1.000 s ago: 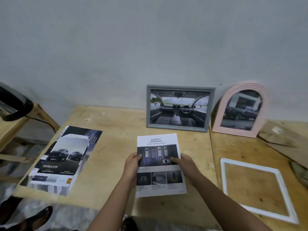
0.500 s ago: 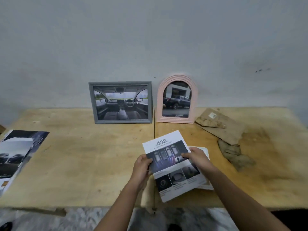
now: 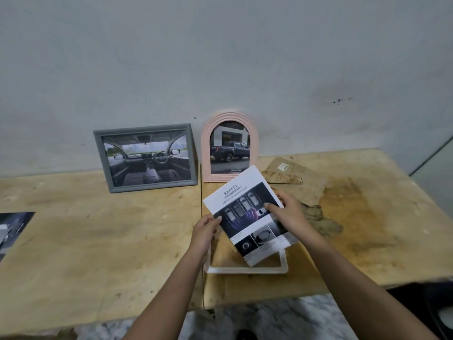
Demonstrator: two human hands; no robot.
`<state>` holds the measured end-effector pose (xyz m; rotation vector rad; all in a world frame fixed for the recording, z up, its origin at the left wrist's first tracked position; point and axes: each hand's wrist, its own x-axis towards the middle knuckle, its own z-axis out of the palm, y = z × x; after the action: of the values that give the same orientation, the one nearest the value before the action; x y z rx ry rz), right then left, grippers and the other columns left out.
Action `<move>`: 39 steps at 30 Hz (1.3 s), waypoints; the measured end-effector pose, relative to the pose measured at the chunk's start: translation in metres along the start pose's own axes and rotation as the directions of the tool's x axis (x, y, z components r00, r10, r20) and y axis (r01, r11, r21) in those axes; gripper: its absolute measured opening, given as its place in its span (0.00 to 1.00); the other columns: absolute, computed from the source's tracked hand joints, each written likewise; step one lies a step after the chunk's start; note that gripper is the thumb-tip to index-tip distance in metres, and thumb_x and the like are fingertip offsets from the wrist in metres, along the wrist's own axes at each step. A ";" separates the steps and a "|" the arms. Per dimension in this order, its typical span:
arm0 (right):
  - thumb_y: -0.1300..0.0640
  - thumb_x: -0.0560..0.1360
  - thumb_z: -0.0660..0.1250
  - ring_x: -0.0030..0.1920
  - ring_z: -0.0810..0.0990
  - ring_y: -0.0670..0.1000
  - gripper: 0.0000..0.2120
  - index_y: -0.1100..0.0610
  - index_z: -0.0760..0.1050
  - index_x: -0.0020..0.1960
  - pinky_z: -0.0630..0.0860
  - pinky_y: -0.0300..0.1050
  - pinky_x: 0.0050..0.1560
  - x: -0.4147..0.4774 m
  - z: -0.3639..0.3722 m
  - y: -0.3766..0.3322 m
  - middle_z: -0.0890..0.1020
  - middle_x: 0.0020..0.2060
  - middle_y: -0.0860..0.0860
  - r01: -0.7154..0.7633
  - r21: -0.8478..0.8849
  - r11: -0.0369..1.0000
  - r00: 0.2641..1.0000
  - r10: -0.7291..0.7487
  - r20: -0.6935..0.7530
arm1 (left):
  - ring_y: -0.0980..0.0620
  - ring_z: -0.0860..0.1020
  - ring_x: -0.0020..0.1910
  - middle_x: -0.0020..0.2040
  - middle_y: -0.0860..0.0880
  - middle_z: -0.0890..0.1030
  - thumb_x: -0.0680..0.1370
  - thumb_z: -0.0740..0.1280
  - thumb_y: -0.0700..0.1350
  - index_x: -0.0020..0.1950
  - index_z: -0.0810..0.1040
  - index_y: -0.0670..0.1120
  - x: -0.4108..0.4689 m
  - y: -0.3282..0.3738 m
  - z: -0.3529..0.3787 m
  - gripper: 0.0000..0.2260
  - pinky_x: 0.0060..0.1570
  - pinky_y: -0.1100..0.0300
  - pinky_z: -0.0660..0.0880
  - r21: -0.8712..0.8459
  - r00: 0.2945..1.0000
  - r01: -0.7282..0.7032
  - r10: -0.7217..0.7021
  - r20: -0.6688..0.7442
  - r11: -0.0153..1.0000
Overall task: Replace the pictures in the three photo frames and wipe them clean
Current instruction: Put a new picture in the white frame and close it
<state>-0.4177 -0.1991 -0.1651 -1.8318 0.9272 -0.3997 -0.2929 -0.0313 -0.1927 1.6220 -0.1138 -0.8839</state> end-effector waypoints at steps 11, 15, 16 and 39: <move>0.73 0.62 0.61 0.64 0.70 0.49 0.23 0.48 0.83 0.38 0.62 0.44 0.65 -0.007 0.010 0.010 0.80 0.51 0.40 0.439 -0.022 0.898 0.896 -0.440 -0.067 | 0.47 0.80 0.42 0.48 0.44 0.82 0.79 0.58 0.33 0.55 0.79 0.42 0.006 0.011 -0.015 0.12 0.31 0.65 0.78 -0.389 0.991 -0.131 0.127 -0.037 0.912; 0.80 0.63 0.60 0.67 0.65 0.46 0.27 0.50 0.83 0.40 0.59 0.49 0.66 -0.012 0.013 0.024 0.77 0.56 0.42 0.383 0.023 0.924 0.923 -0.381 -0.056 | 0.47 0.80 0.43 0.50 0.44 0.82 0.80 0.57 0.34 0.56 0.79 0.44 0.006 0.008 -0.018 0.13 0.30 0.65 0.77 -0.374 0.989 -0.139 0.148 -0.006 0.917; 0.78 0.64 0.59 0.67 0.65 0.47 0.26 0.50 0.82 0.41 0.60 0.50 0.66 -0.013 0.014 0.028 0.78 0.56 0.43 0.388 0.025 0.921 0.921 -0.386 -0.057 | 0.47 0.80 0.43 0.51 0.44 0.82 0.80 0.57 0.34 0.56 0.79 0.44 0.007 0.007 -0.018 0.13 0.30 0.65 0.78 -0.378 0.989 -0.134 0.146 0.004 0.916; 0.51 0.74 0.69 0.35 0.81 0.44 0.09 0.56 0.76 0.49 0.72 0.35 0.28 0.010 -0.008 0.017 0.82 0.41 0.50 -0.078 0.097 0.992 0.995 0.072 0.063 | 0.53 0.82 0.47 0.54 0.47 0.82 0.80 0.61 0.42 0.62 0.75 0.45 0.018 -0.001 0.007 0.11 0.35 0.64 0.79 -0.115 0.979 -0.200 0.195 -0.053 0.973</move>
<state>-0.4233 -0.2151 -0.1780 -1.7039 0.9163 -0.3375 -0.2849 -0.0459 -0.2015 1.4875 -0.1868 -0.6913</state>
